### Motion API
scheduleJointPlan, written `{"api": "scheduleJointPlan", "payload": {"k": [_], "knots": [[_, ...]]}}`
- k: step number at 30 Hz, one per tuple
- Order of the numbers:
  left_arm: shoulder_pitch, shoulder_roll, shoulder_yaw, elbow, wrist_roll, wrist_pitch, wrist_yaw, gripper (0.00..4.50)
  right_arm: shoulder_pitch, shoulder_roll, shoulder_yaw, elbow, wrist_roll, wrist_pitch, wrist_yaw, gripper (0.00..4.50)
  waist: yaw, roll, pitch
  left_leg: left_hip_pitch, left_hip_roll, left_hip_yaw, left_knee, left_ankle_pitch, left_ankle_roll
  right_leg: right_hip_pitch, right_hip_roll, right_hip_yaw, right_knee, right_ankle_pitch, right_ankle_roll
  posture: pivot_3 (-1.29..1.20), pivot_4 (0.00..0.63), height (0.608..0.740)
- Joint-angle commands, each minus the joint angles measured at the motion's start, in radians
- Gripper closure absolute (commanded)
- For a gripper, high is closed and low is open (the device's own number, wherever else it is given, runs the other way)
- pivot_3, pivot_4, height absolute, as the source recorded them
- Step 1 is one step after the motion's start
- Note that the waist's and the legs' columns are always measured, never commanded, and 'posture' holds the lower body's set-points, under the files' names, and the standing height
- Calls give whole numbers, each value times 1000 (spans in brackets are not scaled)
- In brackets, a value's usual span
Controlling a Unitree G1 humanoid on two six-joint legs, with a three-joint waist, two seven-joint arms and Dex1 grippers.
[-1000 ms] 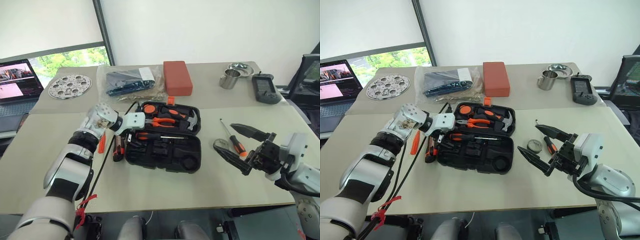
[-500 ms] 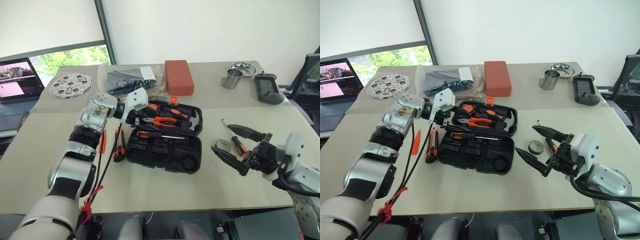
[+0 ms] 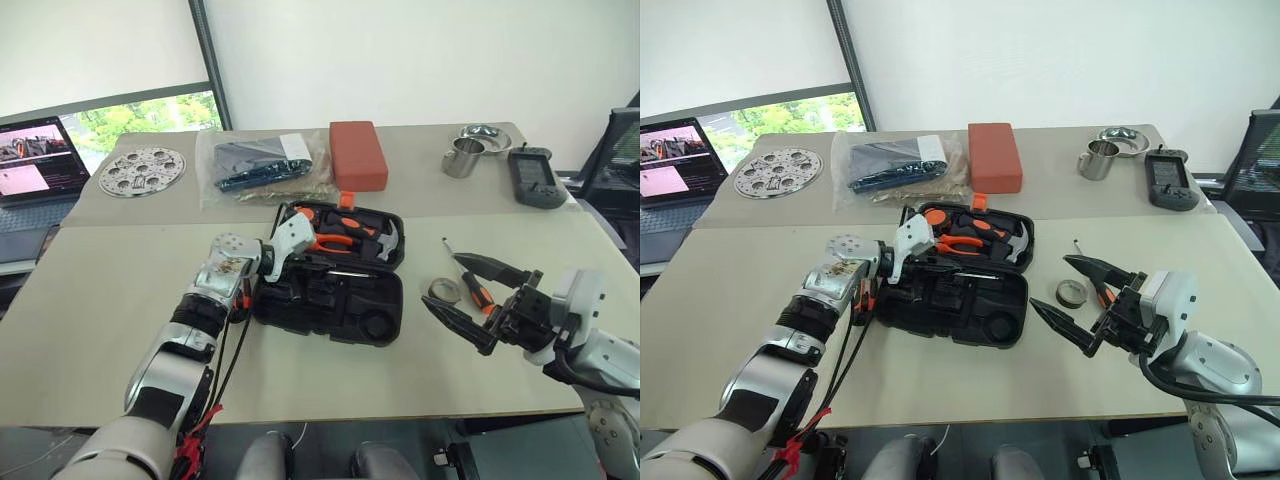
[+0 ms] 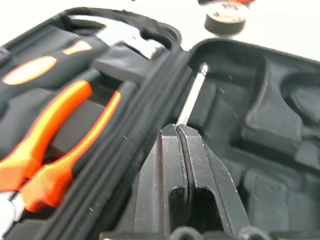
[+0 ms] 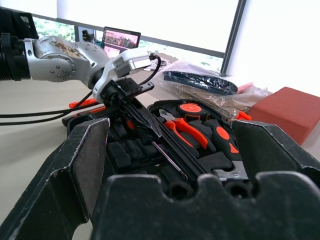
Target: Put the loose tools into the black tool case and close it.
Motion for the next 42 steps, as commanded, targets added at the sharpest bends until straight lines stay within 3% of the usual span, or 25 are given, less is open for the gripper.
{"api": "scheduleJointPlan", "payload": {"k": [1,22,29,35,39,42], "knots": [[-11,25,23,-20,-11,-12,12,4453,-7,2,-19,-24,10,-29,4,0,-1,0,0,0,0,0,0,0,0,0,0,0,0,0,0,0,150,740],[-12,44,-119,170,169,-95,86,4453,3,-4,-19,-28,3,-25,6,0,-1,1,-1,3,0,0,1,1,-1,3,0,1,1,0,0,0,150,740],[28,14,-149,116,170,-60,86,4453,13,-21,-19,-17,-11,-23,20,0,-1,1,-1,8,0,1,1,1,0,6,0,1,1,0,0,0,150,740],[27,8,-81,49,104,-21,106,4453,7,-28,-26,-8,-15,-14,14,0,4,0,-1,7,-1,0,1,1,0,7,-1,2,1,0,0,0,150,740],[32,16,25,-110,-46,100,45,4453,-11,-43,-29,34,-85,-9,-38,0,0,0,-1,5,-1,1,1,1,-1,4,-1,2,1,0,0,0,150,740],[74,65,76,-299,-175,203,-54,3833,-56,-51,-38,87,-140,45,-135,0,-4,1,-1,0,0,0,1,2,-1,0,0,2,1,0,0,0,150,740]]}}
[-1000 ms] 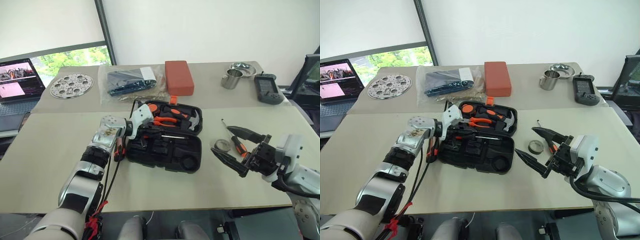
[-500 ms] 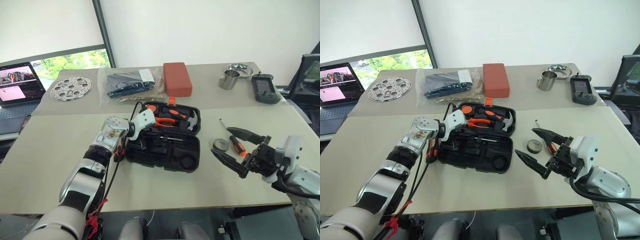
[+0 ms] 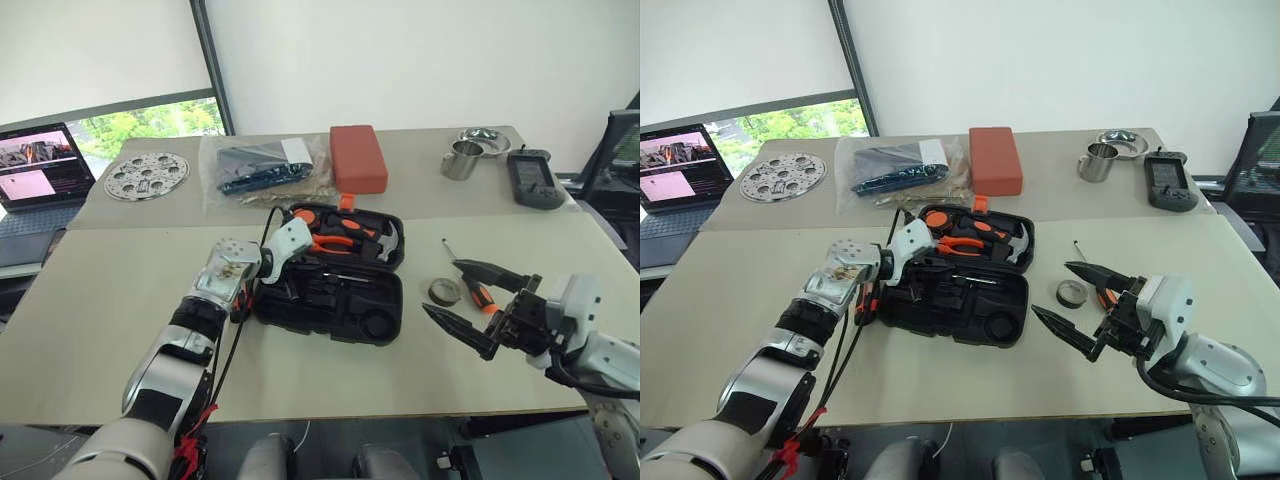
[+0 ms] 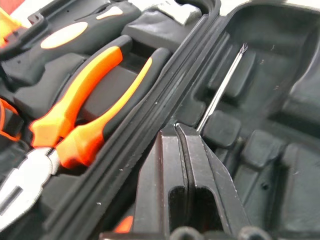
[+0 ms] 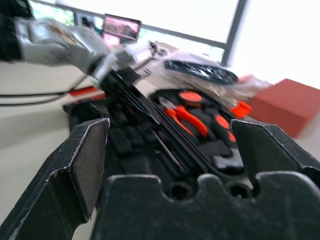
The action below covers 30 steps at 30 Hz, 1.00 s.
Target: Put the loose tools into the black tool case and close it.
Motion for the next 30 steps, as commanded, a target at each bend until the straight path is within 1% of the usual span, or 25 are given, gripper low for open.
{"api": "scheduleJointPlan", "payload": {"k": [1,2,4,5,6,7,10,11,13,15,18,24,25,28,29,30], "knots": [[27,76,81,-264,-177,140,-119,3455,-61,-29,-33,50,-76,73,-128,0,-3,0,0,0,1,0,-1,0,0,0,0,0,0,0,0,0,150,740],[38,96,89,-306,-202,172,-134,3145,-71,-37,-31,61,-93,95,-149,0,-3,0,0,0,1,0,-1,0,-1,0,1,0,0,0,0,0,150,740],[59,161,119,-411,-249,219,-158,2450,-105,-101,-5,118,-148,244,-212,0,-2,1,0,1,1,0,-2,1,-1,0,1,0,0,0,0,0,150,740],[66,185,129,-448,-266,233,-162,1999,-120,-125,4,140,-157,309,-228,0,-2,1,0,1,1,0,-2,1,-1,0,1,0,-1,0,0,0,150,740],[70,207,138,-478,-279,246,-162,1694,-134,-146,14,163,-175,350,-244,0,0,1,0,2,1,0,-2,1,-1,0,0,0,0,0,0,0,150,740],[75,245,147,-514,-290,252,-175,1267,-165,-161,22,205,-178,413,-261,0,1,1,0,2,1,0,-2,1,-2,1,0,0,-1,0,0,0,150,740],[88,329,164,-595,-326,281,-207,275,-239,-179,46,296,-179,525,-277,0,2,1,0,2,1,0,-2,1,-2,1,0,1,-1,0,0,0,150,740],[94,363,176,-628,-354,309,-226,31,-271,-178,60,333,-178,550,-273,0,1,1,0,2,1,0,-2,1,-2,1,0,1,-1,0,0,0,150,740],[106,414,192,-678,-393,334,-252,31,-322,-175,87,391,-185,581,-265,0,0,1,1,1,1,0,-2,1,-2,1,0,1,-2,0,0,0,150,740],[115,445,204,-710,-412,333,-253,31,-362,-174,119,438,-201,588,-254,0,-1,1,1,1,1,0,-2,1,-1,0,0,1,-2,0,0,0,150,740],[120,466,232,-732,-436,349,-219,31,-421,-164,173,495,-207,628,-233,0,-1,1,1,1,1,1,-3,1,-1,0,0,2,-2,0,0,0,150,740],[156,484,237,-759,-444,351,-181,31,-448,-154,237,530,-228,646,-215,0,1,1,1,1,1,0,-2,0,-1,0,0,2,-2,0,0,0,150,740],[163,485,236,-765,-447,352,-176,0,-447,-151,243,543,-244,633,-226,536,1,1,1,1,1,0,-2,0,-1,0,0,2,-2,0,0,0,150,740],[172,489,235,-772,-453,352,-164,0,-447,-143,236,567,-261,609,-236,1339,1,1,1,1,1,0,-2,0,-1,0,-1,2,-3,0,0,0,150,740],[173,490,235,-772,-456,353,-161,0,-447,-143,232,570,-264,604,-234,1760,1,0,1,1,1,0,-2,0,-1,0,-1,2,-3,0,0,0,150,740],[174,492,235,-771,-459,352,-158,0,-446,-145,229,574,-266,597,-231,2069,0,1,1,1,1,0,-2,0,-1,0,-1,2,-3,0,0,0,150,740]]}}
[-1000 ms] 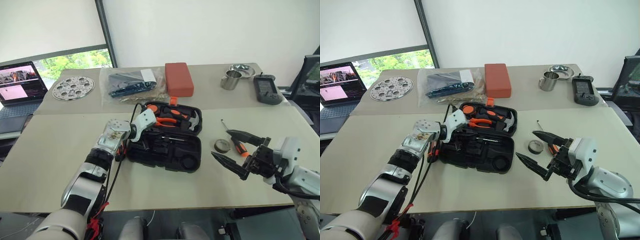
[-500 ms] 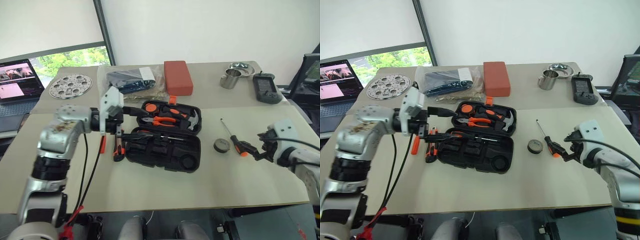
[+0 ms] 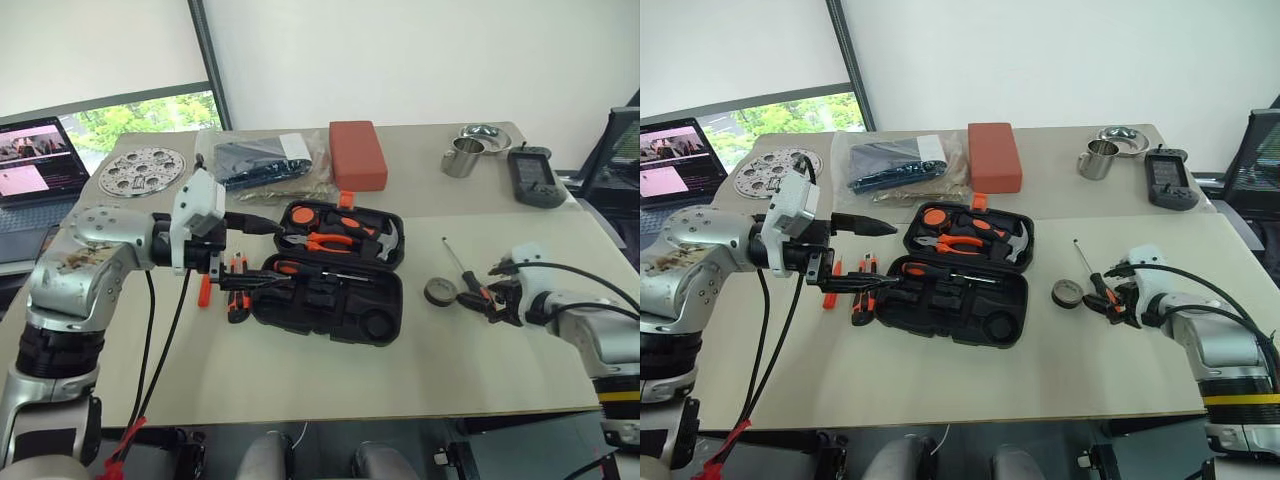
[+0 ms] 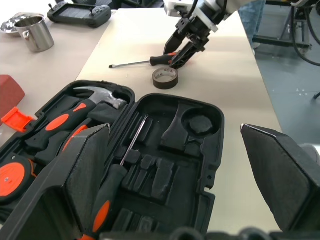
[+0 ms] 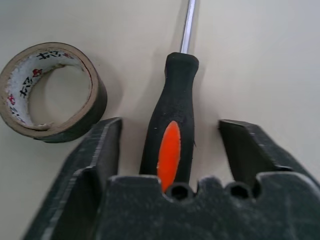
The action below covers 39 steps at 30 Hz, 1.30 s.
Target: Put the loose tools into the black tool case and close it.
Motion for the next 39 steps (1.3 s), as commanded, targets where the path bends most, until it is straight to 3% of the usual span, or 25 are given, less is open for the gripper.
{"api": "scheduleJointPlan", "payload": {"k": [1,4,5,10,12,19,25,32,39], "knots": [[-5,21,30,-26,-23,-2,14,0,-6,-5,-20,20,-30,-25,-9,2404,0,0,0,0,0,0,0,0,0,0,0,0,0,0,0,0,150,740],[5,26,29,-11,-19,-17,21,0,-9,-13,-51,19,-32,-81,-6,3460,-1,0,0,0,0,0,0,0,0,0,0,0,0,0,0,0,150,740],[11,27,32,-6,-20,-19,25,0,-14,-16,-61,15,-36,-113,-4,3517,-1,0,0,0,0,0,0,0,0,0,0,0,0,0,0,0,150,740],[52,35,66,51,-6,-53,43,0,-51,-31,-49,-159,-4,-318,140,3516,-9,3,3,0,0,1,0,0,0,-1,0,1,0,0,0,0,150,740],[70,46,89,74,-6,-69,43,0,-52,-26,-26,-254,30,-318,193,3516,-17,4,3,0,1,0,-1,0,0,-1,1,1,1,0,0,0,150,740],[133,119,154,100,-19,-60,24,0,-24,-49,254,-444,-83,-422,370,3516,-18,1,5,0,2,-2,-2,0,0,-1,-1,-4,0,0,0,0,150,740],[181,140,145,41,-36,-60,14,0,-119,22,425,-354,-251,-443,350,3516,-13,0,5,0,1,-2,0,0,0,-1,-4,-5,1,0,0,0,150,740],[213,154,148,-19,-53,-45,-4,0,-236,125,441,-248,-286,-386,331,3516,-8,0,6,1,2,-2,-1,0,0,-2,-3,-6,2,0,0,0,150,740],[226,161,151,-39,-67,-45,-2,0,-248,104,494,-206,-342,-387,398,3516,-3,0,6,0,2,-2,-2,0,1,-3,-3,-6,2,0,0,0,150,740]]}}
